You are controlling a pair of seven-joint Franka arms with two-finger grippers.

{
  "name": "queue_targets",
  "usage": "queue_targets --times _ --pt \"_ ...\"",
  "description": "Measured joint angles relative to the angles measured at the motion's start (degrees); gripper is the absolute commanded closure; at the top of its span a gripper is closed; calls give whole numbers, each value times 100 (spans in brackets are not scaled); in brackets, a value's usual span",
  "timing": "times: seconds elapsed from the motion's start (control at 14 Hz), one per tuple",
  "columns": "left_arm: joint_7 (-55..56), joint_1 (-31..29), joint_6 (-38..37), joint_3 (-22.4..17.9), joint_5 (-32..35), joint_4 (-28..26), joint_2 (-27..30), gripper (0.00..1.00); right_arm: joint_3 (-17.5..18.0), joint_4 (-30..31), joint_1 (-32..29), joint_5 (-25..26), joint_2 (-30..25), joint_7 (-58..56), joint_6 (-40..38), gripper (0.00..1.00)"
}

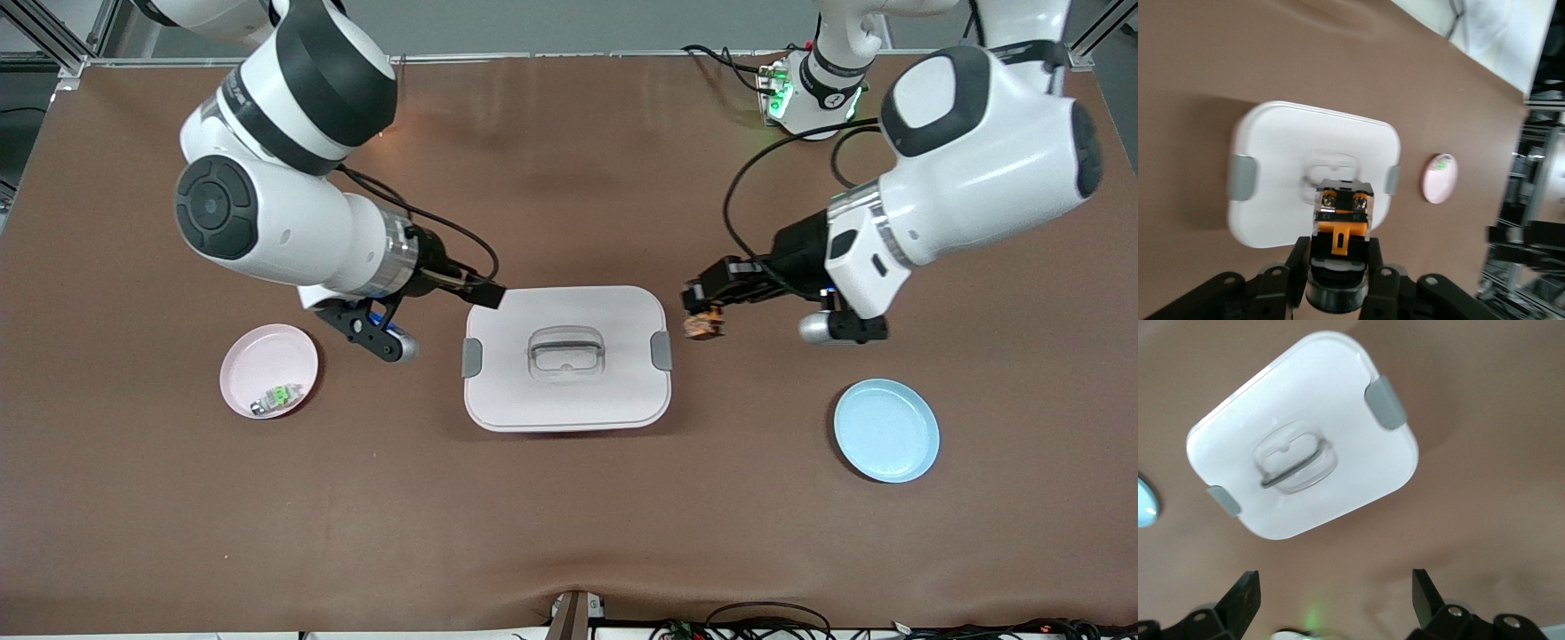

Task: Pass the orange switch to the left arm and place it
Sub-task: 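Carry the switch with the left gripper while the right gripper withdraws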

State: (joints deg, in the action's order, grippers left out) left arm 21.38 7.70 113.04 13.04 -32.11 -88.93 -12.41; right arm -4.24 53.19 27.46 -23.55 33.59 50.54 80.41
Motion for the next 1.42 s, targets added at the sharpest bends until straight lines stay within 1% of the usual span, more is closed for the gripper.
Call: queue_targets --times 0.14,0.21,0.43,0.57,0.78,0.93,1.21,1.42 --pt "554 -76 -387 0 1009 1 162 100 -9 0 -163 437 -27 -1147 -263 0" --pt "763 -92 -580 0 1364 2 238 100 -10 0 -229 665 -40 -1649 -331 0" --pt "973 -268 -912 -7 1920 1 370 100 -11 -1 -374 1516 -148 -3120 -380 0" --pt "1018 -506 -1108 -14 2204 -1 382 100 -16 -1 -469 1923 -226 -4005 -464 0" --pt "1192 -858 -1278 -29 2613 -28 379 100 -28 0 -834 2039 -302 -4782 -570 0" --pt "1436 -1090 -1292 -33 2661 -47 370 100 -34 -1 -1176 2043 -380 -5054 -626 0" --pt "2484 -1536 -1296 -44 2671 -67 293 100 -34 -2 -1746 2043 -579 -5148 -757 0" --pt "3305 -1694 -1294 -47 2806 -72 209 100 -33 4 -1994 2043 -620 -5166 -825 0"
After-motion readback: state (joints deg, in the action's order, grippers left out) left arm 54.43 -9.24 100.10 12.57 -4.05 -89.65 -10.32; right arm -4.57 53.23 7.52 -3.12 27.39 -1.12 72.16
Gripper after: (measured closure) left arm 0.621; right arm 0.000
